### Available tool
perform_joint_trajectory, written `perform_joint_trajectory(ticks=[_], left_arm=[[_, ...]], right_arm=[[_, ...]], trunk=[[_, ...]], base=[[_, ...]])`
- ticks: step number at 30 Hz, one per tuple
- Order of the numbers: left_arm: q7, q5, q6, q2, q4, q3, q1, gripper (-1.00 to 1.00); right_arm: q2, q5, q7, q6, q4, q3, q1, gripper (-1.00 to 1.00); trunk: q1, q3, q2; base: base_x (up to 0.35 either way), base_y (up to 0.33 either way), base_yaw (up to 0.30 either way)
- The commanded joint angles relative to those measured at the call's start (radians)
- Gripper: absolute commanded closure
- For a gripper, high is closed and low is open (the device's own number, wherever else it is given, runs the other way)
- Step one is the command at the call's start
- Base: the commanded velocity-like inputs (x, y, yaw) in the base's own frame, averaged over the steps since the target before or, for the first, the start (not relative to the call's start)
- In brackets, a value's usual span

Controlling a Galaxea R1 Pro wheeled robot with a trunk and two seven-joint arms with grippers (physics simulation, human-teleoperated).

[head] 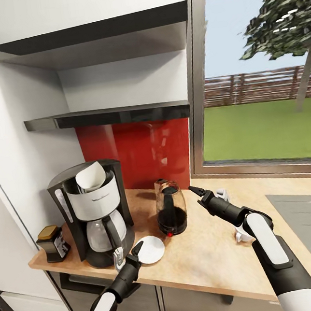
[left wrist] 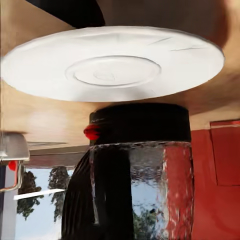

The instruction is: Set up a coffee station on the kitchen countertop: keep the coffee maker on the countertop, move the bottle of coffee from the kitchen shelf to the counter next to the coffee maker, place a paper coffee filter on top of the coffee maker, put the saucer next to the coffee maker with the coffee cup on the saucer, and place the electric kettle next to the coffee maker.

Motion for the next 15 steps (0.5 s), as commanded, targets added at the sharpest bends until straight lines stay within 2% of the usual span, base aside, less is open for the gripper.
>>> perform_joint_trajectory(ticks=[1,12,15], left_arm=[[0.0,0.005,0.009,0.0,0.001,0.003,0.0,-1.0],[-0.003,0.003,0.01,0.0,0.003,0.003,0.001,-1.0],[-0.014,0.0,0.014,-0.002,0.002,0.0,0.026,-1.0]], right_arm=[[0.0,-0.003,-0.001,0.005,0.0,-0.001,0.0,-1.0],[0.0,-0.003,-0.001,0.005,0.0,-0.001,0.0,-1.0],[0.0,-0.003,-0.001,0.005,0.0,-0.001,0.0,-1.0]], trunk=[[0.0,-0.001,-0.001],[0.0,-0.001,-0.001],[0.0,-0.001,-0.001]], base=[[-0.216,0.13,0.0],[-0.276,0.175,0.0],[-0.283,0.174,0.0]])
